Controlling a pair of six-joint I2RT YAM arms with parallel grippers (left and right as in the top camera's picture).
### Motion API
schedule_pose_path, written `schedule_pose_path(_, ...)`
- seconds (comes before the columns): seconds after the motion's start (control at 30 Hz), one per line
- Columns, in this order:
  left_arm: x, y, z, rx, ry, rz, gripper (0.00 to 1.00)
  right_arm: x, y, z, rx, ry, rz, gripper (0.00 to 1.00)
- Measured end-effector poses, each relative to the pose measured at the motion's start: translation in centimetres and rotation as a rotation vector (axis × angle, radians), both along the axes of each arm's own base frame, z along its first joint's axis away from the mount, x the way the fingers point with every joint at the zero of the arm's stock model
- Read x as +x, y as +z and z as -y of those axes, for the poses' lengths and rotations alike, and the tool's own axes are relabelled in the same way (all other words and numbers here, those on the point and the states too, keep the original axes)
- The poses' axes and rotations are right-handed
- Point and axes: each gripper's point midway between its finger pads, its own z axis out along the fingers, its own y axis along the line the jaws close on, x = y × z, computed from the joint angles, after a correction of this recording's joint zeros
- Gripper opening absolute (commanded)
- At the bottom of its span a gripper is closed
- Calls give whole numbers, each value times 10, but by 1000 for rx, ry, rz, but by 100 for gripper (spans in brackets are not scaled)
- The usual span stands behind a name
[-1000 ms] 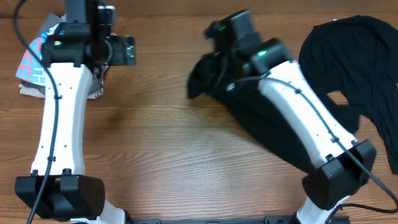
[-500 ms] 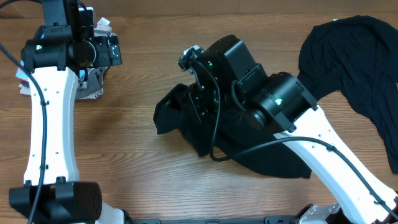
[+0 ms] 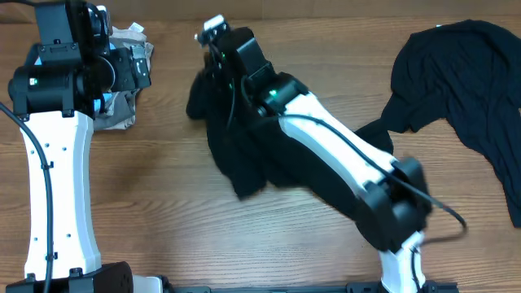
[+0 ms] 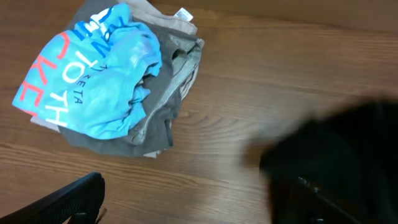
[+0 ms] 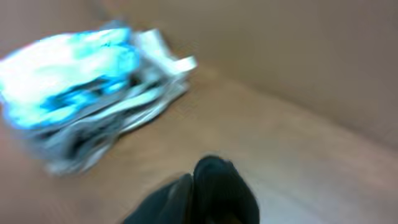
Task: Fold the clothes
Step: 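Drag the black t-shirt with the right gripper toward the table center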
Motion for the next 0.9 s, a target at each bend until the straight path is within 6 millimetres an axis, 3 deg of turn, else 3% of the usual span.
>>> schedule_pose_path(0.03,0,0,0,1,3,1,98,16,-7,3,1,-23,35,100)
schedule_pose_path(0.07,-1,0,-1,1,6,-3,98,37,-21,10,7,-69,60,100)
schedule_pose_path(0.13,-1,-1,-1,2,10,-6,98,57,-39,23,3,-119,67,100)
schedule_pose_path(0.2,-2,-1,-2,3,13,-11,98,66,-53,40,-14,-165,38,100)
schedule_pose_path(0.3,-3,-2,-2,-2,18,-11,98,62,-64,58,-40,-206,-49,100)
schedule_pose_path(0.4,-6,-5,1,-17,11,-29,97,30,-66,67,-72,-175,-202,100)
schedule_pose_path(0.5,-14,-11,10,-53,-17,-71,91,-10,-35,80,-73,-126,-310,100)
schedule_pose_path(0.53,-17,-14,14,-65,-31,-87,89,-27,-17,87,-70,-113,-334,100)
schedule_pose_path(0.57,-21,-17,22,-82,-53,-109,89,-48,20,101,-45,-106,-330,100)
schedule_pose_path(0.63,-27,-22,36,-89,-90,-144,88,-80,69,125,-20,-106,-325,100)
schedule_pose_path(0.7,-36,-31,58,-88,-144,-195,88,-120,108,154,-7,-115,-328,100)
schedule_pose_path(0.77,-49,-39,69,-73,-160,-254,87,-145,114,170,-23,-127,-369,100)
schedule_pose_path(0.9,-71,-49,82,-33,-153,-348,86,-179,101,191,-68,-178,-500,100)
